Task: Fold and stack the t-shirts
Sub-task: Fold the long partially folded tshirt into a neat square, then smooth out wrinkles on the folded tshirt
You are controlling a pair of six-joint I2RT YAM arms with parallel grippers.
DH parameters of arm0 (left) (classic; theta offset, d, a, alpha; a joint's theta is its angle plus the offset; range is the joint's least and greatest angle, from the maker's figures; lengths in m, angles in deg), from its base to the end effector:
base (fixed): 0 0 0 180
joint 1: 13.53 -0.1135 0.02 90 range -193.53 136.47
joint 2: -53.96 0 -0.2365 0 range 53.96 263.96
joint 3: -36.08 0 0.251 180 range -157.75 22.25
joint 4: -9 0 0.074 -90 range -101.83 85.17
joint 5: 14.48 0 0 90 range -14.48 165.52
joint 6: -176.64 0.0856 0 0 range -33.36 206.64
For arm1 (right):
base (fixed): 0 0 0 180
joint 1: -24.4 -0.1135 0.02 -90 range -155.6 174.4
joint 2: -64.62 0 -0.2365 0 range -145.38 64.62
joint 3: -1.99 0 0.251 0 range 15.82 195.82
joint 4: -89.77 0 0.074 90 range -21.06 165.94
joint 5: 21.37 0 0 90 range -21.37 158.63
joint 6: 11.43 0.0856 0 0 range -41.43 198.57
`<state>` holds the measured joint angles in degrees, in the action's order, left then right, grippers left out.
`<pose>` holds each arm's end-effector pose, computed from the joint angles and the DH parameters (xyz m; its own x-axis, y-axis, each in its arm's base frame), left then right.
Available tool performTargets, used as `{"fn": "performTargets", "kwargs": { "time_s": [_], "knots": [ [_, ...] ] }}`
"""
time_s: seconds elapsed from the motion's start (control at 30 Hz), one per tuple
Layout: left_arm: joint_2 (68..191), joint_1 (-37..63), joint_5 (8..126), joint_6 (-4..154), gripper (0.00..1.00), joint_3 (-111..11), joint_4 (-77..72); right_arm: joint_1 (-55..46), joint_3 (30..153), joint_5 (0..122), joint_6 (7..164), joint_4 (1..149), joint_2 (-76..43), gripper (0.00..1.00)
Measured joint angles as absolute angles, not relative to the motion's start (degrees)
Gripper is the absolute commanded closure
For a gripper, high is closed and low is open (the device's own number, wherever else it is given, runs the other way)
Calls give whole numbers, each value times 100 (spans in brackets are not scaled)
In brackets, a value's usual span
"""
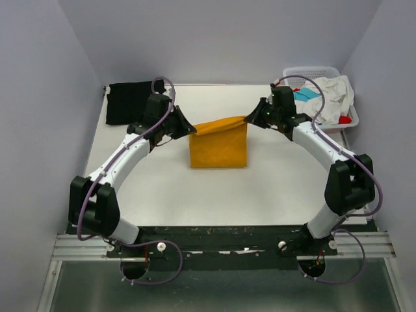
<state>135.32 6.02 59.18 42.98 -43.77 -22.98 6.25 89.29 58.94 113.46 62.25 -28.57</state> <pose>0.3365 -0.1450 0.2545 -0.7505 -0.4365 -0.4962 0.0333 0.7249 -0.6881 0.3899 0.1430 0.2367 -0.6812 0.3701 -0.6317 -0.0621 0.8305 0.5535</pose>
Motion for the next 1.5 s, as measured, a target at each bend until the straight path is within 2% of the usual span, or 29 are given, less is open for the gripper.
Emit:
{"fn": "performTargets", "kwargs": {
  "time_s": [0.37,0.4,0.47,0.57,0.6,0.63,0.7,0.73,0.77,0.8,0.83,1.0,1.23,1.5],
  "knots": [
    [15423,27,5593,4569,100,-5850,-2526,793,9674,5651,11342,6775,-4422,99],
    [15589,-12,5571,4587,99,-5999,-2565,802,9771,5629,11340,6823,-4564,97],
    [15956,-78,5529,4633,90,-6316,-2648,815,9950,5612,11342,6904,-4848,96],
    [16513,-150,5461,4676,86,-6766,-2801,839,10127,5640,11349,6948,-5207,96],
    [16701,-170,5422,4696,82,-6901,-2834,841,10144,5677,11355,6950,-5277,93],
    [16837,-181,5400,4705,74,-7011,-2871,843,10179,5763,11366,6948,-5360,80],
    [17195,-211,5385,4755,51,-7424,-3046,856,10236,5962,11386,6937,-5473,42],
    [17342,-224,5378,4779,45,-7605,-3137,869,10265,6027,11434,6933,-5508,27],
    [17521,-238,5378,4816,31,-7872,-3242,883,10313,6099,11447,6922,-5539,9],
    [17628,-253,5378,4851,5,-8051,-3341,902,10396,6174,11419,6878,-5570,1],
    [17665,-257,5378,4847,2,-8127,-3406,920,10540,6200,11327,6786,-5596,0],
    [17329,-253,5217,5015,1,-7937,-3524,952,10826,6305,11165,6611,-5467,0],
    [16607,-10,4380,5030,1,-7596,-3135,952,9699,5262,11460,7418,-4713,0],
    [17796,136,3711,4755,1,-8324,-2829,948,9744,4239,12221,8640,-5430,0]
  ]
}}
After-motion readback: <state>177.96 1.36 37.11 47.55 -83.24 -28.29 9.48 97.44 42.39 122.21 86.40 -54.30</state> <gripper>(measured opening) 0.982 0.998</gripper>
